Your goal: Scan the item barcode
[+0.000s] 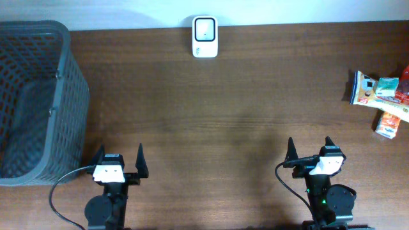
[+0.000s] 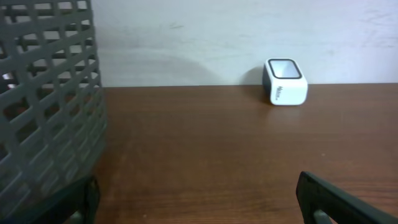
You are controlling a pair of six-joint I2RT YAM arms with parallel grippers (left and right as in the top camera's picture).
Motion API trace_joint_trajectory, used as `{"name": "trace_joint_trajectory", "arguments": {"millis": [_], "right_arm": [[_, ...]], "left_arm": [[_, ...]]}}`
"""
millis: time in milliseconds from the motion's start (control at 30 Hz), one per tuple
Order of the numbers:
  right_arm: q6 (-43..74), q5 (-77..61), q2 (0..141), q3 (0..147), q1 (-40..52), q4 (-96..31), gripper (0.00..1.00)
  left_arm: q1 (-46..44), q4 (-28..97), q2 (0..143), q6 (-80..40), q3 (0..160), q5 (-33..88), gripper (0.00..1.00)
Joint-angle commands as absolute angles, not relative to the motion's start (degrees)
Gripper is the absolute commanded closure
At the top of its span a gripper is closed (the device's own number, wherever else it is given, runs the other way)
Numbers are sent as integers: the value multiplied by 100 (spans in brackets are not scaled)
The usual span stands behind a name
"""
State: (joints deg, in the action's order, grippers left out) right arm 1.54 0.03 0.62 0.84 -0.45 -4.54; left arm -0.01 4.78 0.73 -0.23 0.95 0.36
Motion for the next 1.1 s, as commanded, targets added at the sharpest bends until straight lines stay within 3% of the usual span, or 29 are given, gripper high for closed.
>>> {"name": "trace_joint_trajectory", "arguments": {"millis": [0,1067], "right_arm": [[198,54,19,32,-78,-467,2],[198,54,19,32,-78,-467,2]], "left_arm": [[27,480,27,-187,47,-381,1],[8,469,30,-145,49,-257,1]]}}
